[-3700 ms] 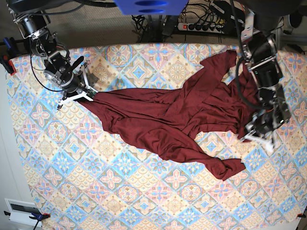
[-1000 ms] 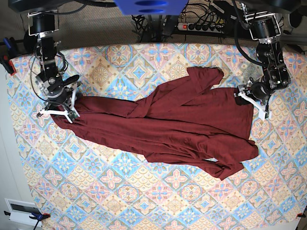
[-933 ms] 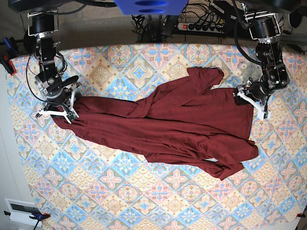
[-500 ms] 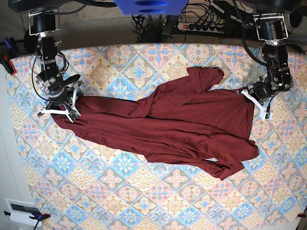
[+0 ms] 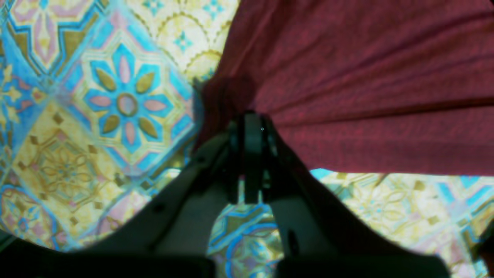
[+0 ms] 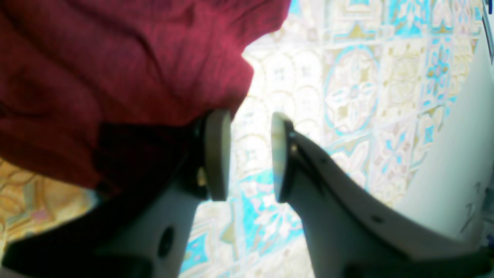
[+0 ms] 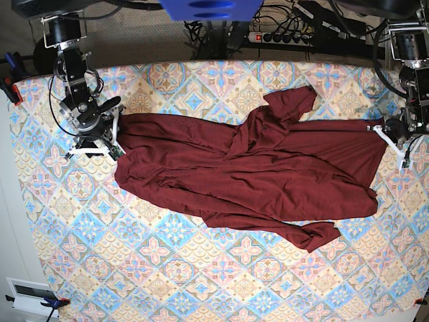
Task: Layout the t-shirt on the table in an organized manner, then fold the t-shirt properly
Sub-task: 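Stretch the shirt taut between both grippers and lay it flat, then release the shirt with the right gripper and slide it along the hem, then grasp the shirt's shoulder edge with the left gripper and lift it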
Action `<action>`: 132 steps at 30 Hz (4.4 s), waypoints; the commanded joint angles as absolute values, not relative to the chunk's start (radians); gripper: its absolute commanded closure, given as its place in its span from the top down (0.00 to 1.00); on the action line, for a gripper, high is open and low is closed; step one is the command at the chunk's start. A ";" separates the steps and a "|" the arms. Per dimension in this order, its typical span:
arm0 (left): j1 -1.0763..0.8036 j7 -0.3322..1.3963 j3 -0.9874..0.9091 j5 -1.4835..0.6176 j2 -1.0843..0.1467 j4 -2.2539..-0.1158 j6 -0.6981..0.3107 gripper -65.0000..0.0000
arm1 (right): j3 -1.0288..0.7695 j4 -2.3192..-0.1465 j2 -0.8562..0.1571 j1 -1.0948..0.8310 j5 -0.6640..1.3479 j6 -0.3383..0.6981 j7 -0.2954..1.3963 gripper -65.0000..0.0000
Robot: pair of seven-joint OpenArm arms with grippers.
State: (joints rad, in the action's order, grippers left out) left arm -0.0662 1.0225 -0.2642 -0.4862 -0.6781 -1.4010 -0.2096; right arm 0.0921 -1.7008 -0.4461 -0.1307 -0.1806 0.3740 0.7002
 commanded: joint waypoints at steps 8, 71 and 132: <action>-0.114 1.147 -0.398 -0.659 -0.673 -1.534 -0.203 0.25 | 0.090 -1.750 -0.460 -0.165 -0.186 0.367 0.684 0.31; -0.283 1.193 -0.323 -0.880 -0.401 -1.821 -0.202 0.33 | 0.199 -0.987 -0.409 0.377 0.120 0.642 0.550 0.28; -0.148 1.159 0.153 -0.515 -0.289 -1.672 -0.202 0.26 | -0.090 -1.242 -0.450 0.312 -0.058 0.366 0.450 0.27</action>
State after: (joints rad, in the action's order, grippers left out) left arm -0.1352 1.1110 0.1390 -0.5350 -0.2939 -1.6855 -0.2081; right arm -0.0799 -1.2198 -0.4301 0.2840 -0.0635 0.3744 0.4755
